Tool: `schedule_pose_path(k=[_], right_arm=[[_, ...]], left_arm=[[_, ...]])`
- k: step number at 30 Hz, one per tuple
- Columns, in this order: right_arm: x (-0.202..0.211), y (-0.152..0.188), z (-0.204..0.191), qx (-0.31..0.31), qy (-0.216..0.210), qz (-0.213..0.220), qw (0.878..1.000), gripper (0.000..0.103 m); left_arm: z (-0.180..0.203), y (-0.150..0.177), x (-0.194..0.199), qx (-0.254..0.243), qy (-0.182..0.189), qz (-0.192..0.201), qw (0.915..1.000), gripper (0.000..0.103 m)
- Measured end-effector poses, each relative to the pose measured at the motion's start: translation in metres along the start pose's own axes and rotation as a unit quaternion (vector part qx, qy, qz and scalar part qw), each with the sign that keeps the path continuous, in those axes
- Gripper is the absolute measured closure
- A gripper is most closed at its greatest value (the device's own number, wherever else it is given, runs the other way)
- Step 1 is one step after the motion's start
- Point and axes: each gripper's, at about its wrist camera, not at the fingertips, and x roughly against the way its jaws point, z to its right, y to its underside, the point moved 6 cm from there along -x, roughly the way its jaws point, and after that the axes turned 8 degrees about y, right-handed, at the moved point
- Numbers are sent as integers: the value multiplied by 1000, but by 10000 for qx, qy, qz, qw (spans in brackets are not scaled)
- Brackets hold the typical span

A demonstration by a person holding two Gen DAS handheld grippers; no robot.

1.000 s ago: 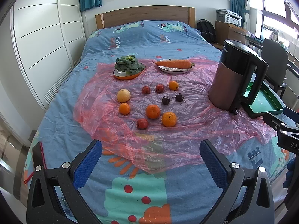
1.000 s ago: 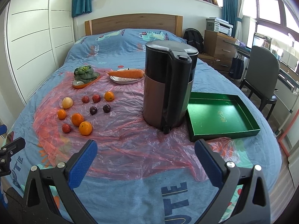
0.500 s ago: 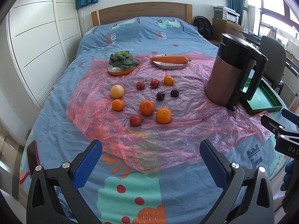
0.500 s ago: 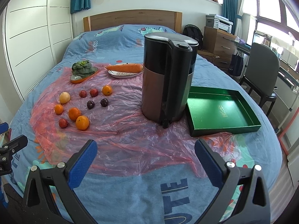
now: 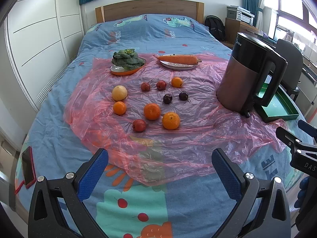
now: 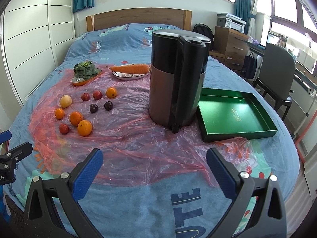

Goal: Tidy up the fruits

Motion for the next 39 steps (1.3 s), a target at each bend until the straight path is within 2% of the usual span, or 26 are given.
schedule_pose_path(k=[10,20,26,27,31,34,36,38,39], right_arm=[[-12,2,-23,43,-387,-2,9992,0],[-54,-8,-97,576,-911,-212,9939,0],[-88,-13,-143,717,-1453,-412,9859,0],[-92,-14,-150,772,-1511,-408,9847,0],[-111,-21,-171,1032,-1678,-401,9796,0],[-127,-25,-182,1128,-1849,-488,9750,0],[-137,-24,-189,1182,-1962,-581,9717,2],[-147,-21,-195,1218,-2057,-709,9684,18],[-152,-20,-198,1197,-2116,-767,9670,22]], left_arm=[[-27,10,-15,212,251,-80,9994,1],[-97,19,-38,562,-67,-473,9973,1],[-101,5,-76,330,-46,-680,9971,1],[-100,2,-84,285,-30,-713,9970,3],[-97,-5,-117,149,117,-881,9959,21],[-96,-9,-136,28,212,-929,9954,22],[-95,-11,-146,-49,291,-947,9951,27],[-93,-12,-154,-119,390,-1000,9942,33],[-93,-13,-159,-160,404,-1029,9937,34]])
